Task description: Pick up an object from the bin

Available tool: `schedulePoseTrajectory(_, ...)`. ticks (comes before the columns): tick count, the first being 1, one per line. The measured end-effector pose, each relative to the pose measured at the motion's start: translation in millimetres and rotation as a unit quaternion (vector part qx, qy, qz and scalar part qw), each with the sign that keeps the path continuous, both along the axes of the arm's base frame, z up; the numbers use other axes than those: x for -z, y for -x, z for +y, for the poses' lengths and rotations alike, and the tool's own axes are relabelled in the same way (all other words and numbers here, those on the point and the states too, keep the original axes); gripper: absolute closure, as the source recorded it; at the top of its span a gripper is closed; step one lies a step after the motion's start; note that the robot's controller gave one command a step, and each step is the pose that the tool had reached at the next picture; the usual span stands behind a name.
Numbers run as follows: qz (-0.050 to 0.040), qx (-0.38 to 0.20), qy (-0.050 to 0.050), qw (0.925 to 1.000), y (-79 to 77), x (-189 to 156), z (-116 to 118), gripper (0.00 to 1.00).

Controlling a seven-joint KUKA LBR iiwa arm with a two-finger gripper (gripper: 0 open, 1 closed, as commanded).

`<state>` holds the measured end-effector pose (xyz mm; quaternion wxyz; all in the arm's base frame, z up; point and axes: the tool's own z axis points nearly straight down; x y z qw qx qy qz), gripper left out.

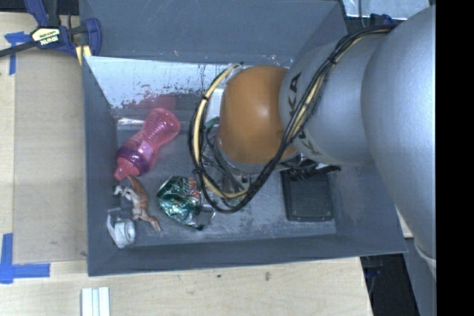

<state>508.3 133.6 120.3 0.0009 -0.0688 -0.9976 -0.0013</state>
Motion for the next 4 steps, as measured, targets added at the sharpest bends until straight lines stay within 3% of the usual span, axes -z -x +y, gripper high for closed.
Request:
schedulePoseTrajectory(1,-0.0059,0.041,0.001,0.9991,-5.0,29,14,1.0)
schedulePoseTrajectory(2,-0.0059,0.042,0.001,0.9991,-5.1,29,14,1.0)
schedulePoseTrajectory(3,-0.0011,0.038,0.002,0.9993,-5.5,-4,16,1.0)
schedulePoseTrajectory(4,-0.009,0.036,0.0,0.9993,-12.6,-36,15,1.0)
